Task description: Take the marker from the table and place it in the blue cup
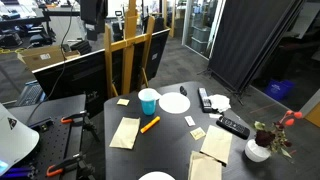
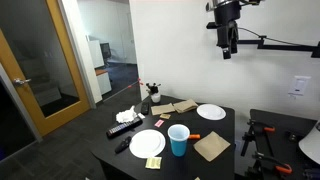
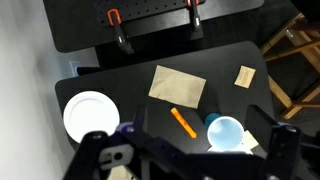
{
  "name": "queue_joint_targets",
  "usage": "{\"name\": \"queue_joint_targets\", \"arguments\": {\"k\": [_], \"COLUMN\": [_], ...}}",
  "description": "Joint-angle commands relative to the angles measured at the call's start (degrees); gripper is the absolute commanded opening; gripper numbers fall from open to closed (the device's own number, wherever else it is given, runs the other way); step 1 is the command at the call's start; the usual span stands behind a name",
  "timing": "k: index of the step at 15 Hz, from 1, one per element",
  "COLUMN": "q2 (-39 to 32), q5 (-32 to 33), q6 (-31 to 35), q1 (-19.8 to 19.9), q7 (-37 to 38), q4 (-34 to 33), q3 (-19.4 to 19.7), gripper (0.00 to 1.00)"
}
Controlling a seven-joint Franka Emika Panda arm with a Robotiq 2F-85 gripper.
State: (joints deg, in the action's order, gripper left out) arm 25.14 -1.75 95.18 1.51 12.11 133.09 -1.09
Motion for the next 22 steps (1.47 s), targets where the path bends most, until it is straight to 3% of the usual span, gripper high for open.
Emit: {"name": "queue_joint_targets", "arguments": {"k": [1,10,14,22], "q2": [-0.03,-0.23,-1.35,-4.06], "q5": [-0.07,0.52,2.53,0.85], "q6": [-0.10,0.92,9.31,31.13], "q1": [0.24,0.29,0.14,-0.59], "q7": [-0.09,-0.12,-4.33,-22.25], "q4": [-0.09,0.11,1.39,9.61], "q3": [-0.19,-0.35,0.48,5.58], "gripper": [1.00,1.00,1.00,1.00]}}
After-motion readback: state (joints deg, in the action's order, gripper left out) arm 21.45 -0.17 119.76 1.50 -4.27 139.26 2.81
